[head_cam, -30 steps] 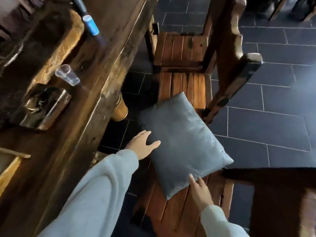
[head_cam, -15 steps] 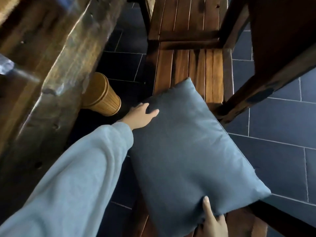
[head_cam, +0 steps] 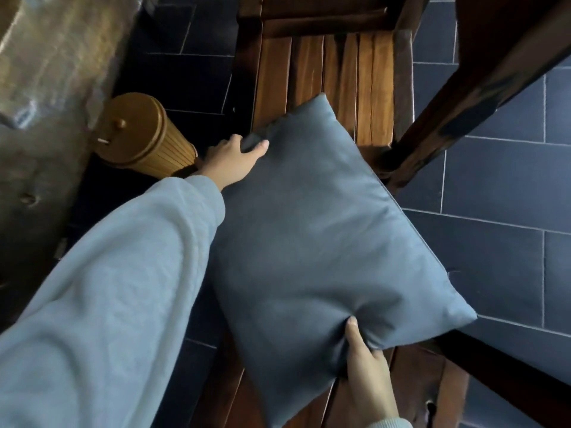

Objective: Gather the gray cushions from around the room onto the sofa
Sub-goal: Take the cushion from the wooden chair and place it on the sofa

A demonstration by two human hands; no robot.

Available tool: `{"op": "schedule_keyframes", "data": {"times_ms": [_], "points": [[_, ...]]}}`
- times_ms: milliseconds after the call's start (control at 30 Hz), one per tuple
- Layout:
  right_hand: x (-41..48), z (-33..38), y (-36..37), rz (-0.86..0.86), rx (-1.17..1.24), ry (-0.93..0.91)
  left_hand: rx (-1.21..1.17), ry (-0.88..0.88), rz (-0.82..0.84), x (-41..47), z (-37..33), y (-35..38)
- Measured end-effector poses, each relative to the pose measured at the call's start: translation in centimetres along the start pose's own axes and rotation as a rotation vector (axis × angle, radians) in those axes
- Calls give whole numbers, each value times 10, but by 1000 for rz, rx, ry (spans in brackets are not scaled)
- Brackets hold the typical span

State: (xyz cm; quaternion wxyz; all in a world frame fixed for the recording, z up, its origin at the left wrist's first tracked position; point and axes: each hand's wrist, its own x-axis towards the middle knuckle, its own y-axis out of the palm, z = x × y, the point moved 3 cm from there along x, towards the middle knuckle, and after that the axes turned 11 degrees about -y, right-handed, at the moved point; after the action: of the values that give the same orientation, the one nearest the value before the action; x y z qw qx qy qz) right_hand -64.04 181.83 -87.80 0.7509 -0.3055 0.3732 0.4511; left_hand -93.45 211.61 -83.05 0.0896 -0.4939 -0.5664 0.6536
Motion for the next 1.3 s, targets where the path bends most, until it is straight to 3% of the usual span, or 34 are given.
{"op": "schedule_keyframes", "data": {"times_ms": [333, 500, 800, 967, 1300], "points": [[-24, 18, 4, 43, 73, -4, 166, 75, -138, -56, 6, -15], [-40, 23, -16, 21, 78, -35, -57, 72, -156, -109, 41, -56], [-170, 125, -30, 53, -47, -443, -494, 41, -260, -253, 134, -210], [-306, 192, -71, 28, -145, -752, -743, 116, -316, -364, 190, -303], [-508, 176, -191, -100, -58, -1036, -973, 274, -205, -533, 290, -337]]}}
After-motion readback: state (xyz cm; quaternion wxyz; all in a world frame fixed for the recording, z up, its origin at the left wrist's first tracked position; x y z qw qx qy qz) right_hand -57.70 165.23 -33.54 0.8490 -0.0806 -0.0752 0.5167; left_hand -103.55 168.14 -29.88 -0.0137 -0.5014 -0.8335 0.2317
